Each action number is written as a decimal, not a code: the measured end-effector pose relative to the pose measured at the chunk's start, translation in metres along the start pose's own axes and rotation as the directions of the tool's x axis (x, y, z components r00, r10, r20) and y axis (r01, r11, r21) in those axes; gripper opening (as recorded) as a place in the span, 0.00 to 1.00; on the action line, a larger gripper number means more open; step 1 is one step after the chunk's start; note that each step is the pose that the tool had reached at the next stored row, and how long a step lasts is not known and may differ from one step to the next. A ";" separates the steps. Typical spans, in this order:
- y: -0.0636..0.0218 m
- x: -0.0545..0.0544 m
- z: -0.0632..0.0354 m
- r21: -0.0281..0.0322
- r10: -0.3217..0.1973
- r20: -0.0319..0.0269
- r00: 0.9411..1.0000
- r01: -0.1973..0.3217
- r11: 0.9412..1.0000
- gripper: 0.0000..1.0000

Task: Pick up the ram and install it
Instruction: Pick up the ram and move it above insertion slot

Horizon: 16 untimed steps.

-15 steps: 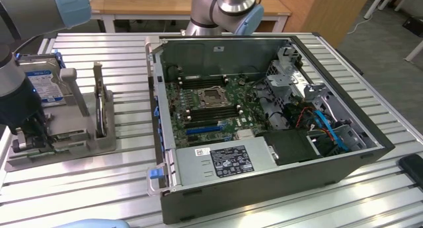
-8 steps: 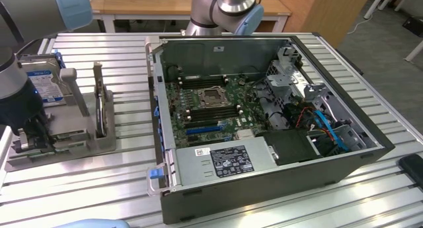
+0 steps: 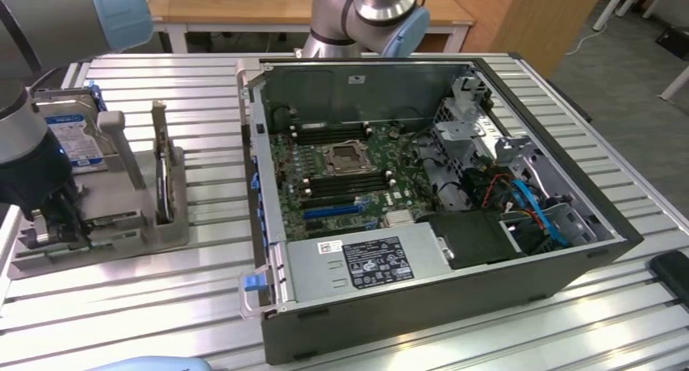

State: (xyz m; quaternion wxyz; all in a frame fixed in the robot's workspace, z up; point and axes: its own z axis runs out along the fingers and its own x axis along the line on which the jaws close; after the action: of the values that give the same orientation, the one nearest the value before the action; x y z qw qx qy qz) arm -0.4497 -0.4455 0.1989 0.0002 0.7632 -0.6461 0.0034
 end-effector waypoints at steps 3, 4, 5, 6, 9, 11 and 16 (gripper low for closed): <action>0.0006 0.000 -0.0024 -0.016 0.000 -0.003 1.000 0.000 1.000 0.24; 0.0005 0.001 -0.0024 -0.017 0.000 -0.004 1.000 0.000 1.000 0.24; 0.0004 0.001 -0.0022 -0.019 0.000 -0.004 1.000 0.000 1.000 0.24; 0.0005 0.001 -0.0025 -0.021 0.000 -0.004 1.000 0.000 1.000 0.24; 0.0004 0.001 -0.0023 -0.021 -0.001 -0.005 1.000 0.000 1.000 0.24; 0.0005 0.001 -0.0019 -0.021 0.000 -0.005 1.000 0.000 1.000 0.24; 0.0005 0.001 0.0008 -0.021 0.000 -0.006 1.000 0.000 1.000 0.24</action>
State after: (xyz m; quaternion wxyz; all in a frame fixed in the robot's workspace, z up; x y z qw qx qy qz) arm -0.4501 -0.4461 0.1980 0.0101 0.7633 -0.6460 -0.0013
